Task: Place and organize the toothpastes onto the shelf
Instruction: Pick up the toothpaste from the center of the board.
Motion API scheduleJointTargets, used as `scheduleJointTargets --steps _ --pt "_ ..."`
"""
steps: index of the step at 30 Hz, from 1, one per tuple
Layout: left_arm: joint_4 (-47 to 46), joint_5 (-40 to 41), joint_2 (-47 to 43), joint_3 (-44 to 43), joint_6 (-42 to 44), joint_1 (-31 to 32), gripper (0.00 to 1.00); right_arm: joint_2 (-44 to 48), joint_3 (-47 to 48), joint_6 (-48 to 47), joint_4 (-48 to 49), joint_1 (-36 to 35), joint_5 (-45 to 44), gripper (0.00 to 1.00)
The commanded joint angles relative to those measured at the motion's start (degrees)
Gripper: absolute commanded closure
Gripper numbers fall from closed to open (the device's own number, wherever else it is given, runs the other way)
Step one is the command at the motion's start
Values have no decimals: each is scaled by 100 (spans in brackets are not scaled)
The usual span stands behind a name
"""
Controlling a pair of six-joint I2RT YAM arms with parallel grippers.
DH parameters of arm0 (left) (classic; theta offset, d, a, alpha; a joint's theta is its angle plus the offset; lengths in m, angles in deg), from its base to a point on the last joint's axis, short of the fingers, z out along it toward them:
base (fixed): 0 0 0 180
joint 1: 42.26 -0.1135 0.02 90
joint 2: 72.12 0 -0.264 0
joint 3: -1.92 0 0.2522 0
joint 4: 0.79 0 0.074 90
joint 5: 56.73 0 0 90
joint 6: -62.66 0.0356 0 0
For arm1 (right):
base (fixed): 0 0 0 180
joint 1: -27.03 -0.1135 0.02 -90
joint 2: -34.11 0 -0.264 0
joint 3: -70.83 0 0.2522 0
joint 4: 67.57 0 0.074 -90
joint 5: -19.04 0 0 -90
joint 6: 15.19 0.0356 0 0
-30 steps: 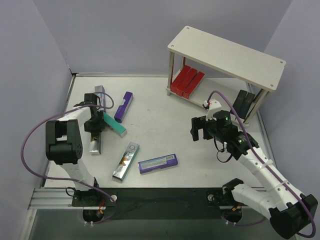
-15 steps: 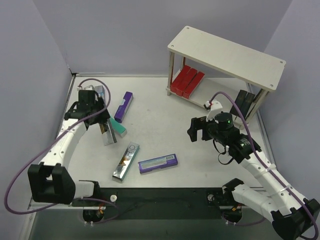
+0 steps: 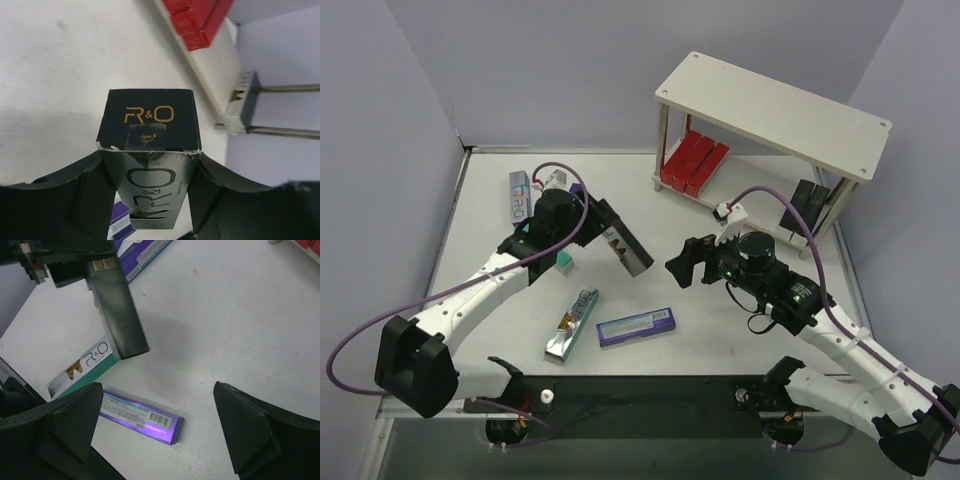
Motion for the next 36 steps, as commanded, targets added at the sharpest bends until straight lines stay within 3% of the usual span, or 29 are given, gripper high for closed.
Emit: scheduleJointTargets --steps 1,8,14,17,22,26,33,36 --pt "-1828 -189 298 -95 -1093 413 39 -95 -51 216 592 -287 -264 0" --pt "-2558 -417 870 -306 -1402 941 39 -307 -271 189 688 -481 -730 1" --pt "-2681 -690 1064 -429 -1420 1064 43 -228 -377 -539 531 -411 -1171 2" --pt "-2708 -830 1081 -455 -1367 1064 45 -166 -377 -909 278 -192 -995 2" --pt "-2839 -1024 1107 -455 -1420 1064 49 -157 -421 -971 267 572 312 4" --pt "-2875 -1226 1178 -525 -1402 1073 49 -263 -429 -1015 380 662 744 7" --pt "-2901 -1551 1257 -631 -1446 1117 49 -482 -517 -1015 732 670 1044 19" --pt "-2831 -1622 1266 -692 -1367 1117 49 -518 -535 -1006 794 670 1123 30"
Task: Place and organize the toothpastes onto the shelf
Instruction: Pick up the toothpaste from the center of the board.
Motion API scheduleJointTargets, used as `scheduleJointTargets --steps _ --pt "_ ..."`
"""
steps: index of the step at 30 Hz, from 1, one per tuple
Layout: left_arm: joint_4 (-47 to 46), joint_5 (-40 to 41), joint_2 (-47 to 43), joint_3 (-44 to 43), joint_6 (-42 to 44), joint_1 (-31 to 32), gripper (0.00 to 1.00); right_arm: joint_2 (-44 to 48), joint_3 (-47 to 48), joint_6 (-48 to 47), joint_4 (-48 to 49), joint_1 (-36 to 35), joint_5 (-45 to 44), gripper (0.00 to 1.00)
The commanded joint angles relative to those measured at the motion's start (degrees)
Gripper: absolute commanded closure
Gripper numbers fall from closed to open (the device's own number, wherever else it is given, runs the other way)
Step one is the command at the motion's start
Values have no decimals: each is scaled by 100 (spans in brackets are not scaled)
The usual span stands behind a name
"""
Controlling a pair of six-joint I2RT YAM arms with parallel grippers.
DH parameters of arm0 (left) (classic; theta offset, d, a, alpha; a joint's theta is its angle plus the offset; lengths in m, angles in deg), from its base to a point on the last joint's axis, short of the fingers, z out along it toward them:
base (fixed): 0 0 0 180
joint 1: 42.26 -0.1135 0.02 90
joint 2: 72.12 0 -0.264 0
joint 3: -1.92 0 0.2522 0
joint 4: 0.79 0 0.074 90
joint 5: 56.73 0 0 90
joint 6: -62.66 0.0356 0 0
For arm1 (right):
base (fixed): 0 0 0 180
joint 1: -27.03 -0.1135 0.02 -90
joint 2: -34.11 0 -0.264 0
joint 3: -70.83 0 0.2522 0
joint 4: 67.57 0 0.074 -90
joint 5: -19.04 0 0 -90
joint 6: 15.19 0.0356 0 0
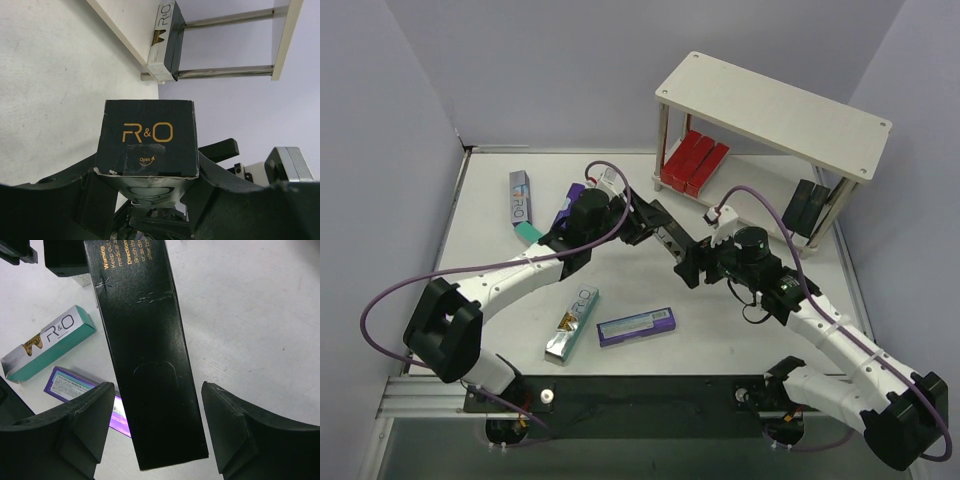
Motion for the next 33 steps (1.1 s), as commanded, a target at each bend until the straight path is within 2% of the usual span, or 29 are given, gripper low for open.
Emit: scheduleJointTargets --steps 1,5,7,9,15,17,21,26,27,29,33 --pt "-407 -308 -22 -412 3 39 49 -37 -63 -27 388 15 313 33" --pt "-337 -343 -13 -430 109 39 47 25 -98 17 388 6 339 48" --pt "-241 -343 -30 -421 205 39 45 121 -150 61 370 6 295 62" --pt "-196 -335 -30 -430 310 22 44 244 -177 78 344 -3 234 68" --pt "-55 -396 -57 -492 662 -75 31 472 -256 192 124 -73 84 69" --pt "50 -370 -144 -500 811 -232 24 525 -291 236 45 -117 -65 69" --pt "524 60 -643 -483 1643 -663 15 622 -370 368 -253 -126 -504 69" --pt "1508 1658 -1532 -290 3007 -1199 13 552 -371 763 -588 -152 -1496 69" --pt "1579 1982 -1846 -194 3497 -1270 13 526 -353 877 -631 -161 -2029 69" --pt "1667 2754 -2173 184 3939 -1305 12 369 -318 1281 -667 -161 -2506 69" --pt "1545 3523 -3016 1044 4861 -1428 12 -115 -81 1888 -684 -152 -3553 68"
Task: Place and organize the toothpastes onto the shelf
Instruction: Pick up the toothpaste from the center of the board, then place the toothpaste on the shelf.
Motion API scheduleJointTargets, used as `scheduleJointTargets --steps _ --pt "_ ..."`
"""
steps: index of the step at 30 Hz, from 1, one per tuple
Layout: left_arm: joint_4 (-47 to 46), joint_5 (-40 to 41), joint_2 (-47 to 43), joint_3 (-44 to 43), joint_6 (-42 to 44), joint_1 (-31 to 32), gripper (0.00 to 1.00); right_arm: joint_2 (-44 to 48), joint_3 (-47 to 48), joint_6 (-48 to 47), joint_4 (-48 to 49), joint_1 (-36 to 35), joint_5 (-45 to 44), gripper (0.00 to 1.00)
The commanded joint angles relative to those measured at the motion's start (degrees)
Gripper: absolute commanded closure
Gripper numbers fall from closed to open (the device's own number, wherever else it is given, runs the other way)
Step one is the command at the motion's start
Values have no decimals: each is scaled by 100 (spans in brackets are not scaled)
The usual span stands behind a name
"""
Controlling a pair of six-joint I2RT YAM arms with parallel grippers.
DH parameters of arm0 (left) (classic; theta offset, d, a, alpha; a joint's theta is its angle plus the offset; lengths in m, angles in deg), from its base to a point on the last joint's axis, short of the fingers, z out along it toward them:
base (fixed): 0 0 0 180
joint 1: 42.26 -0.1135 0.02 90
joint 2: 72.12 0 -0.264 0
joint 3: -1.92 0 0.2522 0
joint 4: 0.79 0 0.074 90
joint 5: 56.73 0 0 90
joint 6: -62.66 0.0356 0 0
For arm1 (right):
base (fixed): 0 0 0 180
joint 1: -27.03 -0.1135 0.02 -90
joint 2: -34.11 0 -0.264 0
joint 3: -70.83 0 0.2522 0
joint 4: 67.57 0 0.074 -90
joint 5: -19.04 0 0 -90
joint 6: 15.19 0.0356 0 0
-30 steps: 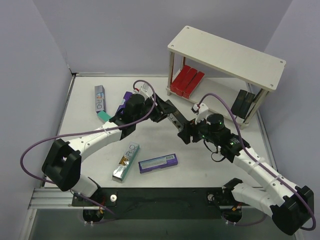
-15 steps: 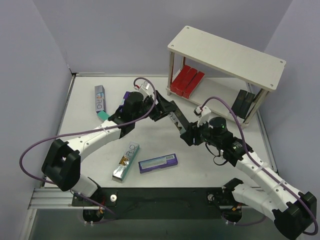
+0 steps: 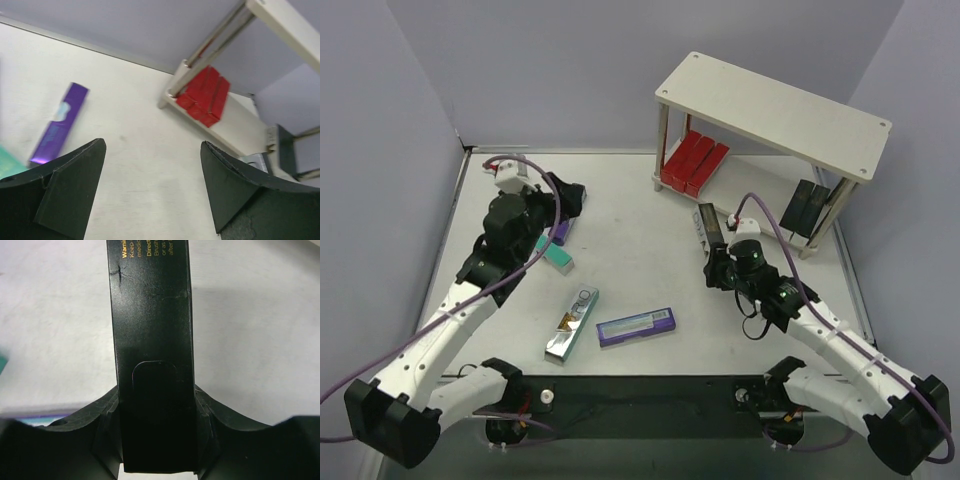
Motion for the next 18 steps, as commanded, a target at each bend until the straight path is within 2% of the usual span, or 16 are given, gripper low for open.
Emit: scheduleJointTargets --steps 1,8,13,18 --pt "141 1357 -655 849 1471 -160 12 -513 402 1020 83 -17 -1789 68" --pt "-438 1762 -1517 1930 2358 -302 12 -1997 1762 2373 -593 203 -3224 66" --pt "-993 1903 -1711 2450 2720 -390 12 -2825 2441 2868 -893 457 -3577 64" --pt "-1378 1929 -1781 2739 2896 -381 12 -3598 3099 2956 -963 783 -3735 63"
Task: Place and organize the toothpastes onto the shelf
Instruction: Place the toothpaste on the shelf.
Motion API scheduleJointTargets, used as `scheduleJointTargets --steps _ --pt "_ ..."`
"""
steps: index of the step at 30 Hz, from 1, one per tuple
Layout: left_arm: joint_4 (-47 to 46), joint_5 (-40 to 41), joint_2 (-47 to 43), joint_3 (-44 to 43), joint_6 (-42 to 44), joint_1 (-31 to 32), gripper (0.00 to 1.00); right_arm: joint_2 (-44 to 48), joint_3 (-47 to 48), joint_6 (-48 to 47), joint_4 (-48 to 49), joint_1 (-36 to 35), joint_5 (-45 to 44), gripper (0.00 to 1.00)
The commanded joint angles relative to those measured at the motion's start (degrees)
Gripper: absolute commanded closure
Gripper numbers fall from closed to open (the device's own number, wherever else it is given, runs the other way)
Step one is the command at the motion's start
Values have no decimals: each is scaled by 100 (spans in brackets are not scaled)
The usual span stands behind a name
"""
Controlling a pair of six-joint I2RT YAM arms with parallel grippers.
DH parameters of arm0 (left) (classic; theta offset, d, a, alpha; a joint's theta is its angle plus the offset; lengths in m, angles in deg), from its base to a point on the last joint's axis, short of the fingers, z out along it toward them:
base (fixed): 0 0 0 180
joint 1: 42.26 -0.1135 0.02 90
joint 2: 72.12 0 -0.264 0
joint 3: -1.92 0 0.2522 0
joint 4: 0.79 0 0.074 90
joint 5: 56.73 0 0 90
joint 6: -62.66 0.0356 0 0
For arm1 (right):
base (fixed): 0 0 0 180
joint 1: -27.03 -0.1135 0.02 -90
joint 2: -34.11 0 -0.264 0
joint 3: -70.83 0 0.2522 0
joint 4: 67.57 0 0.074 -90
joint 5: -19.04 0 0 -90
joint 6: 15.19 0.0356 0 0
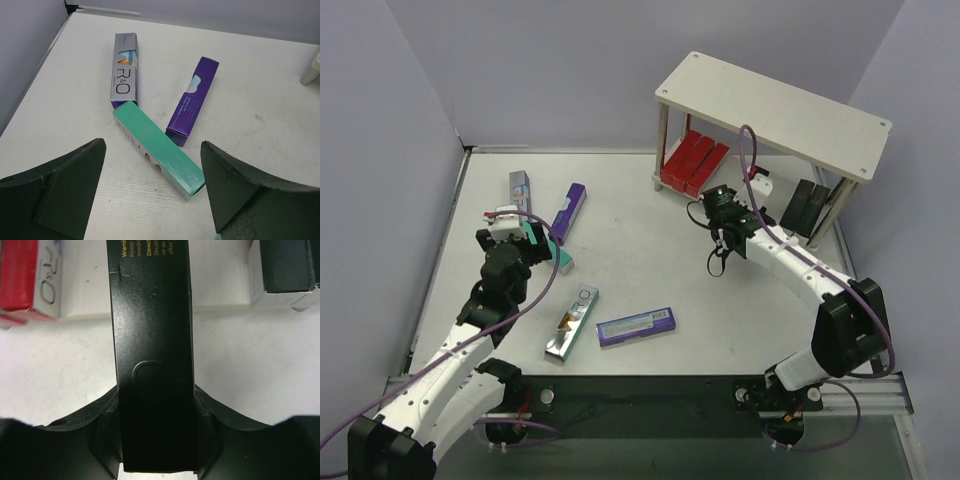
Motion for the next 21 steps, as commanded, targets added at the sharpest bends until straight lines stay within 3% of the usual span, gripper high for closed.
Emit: scheduleJointTargets --steps 1,17,21 --pt "-824 166 -149 265 367 -22 12 -547 605 364 -198 241 -662 63" --pt "-1211 245 -413 380 666 294 12 -1814 1405 -49 -207 1015 -328 56" --pt "-1229 245 -413 389 684 329 12 -1955 1432 -75 -225 1155 -258 49"
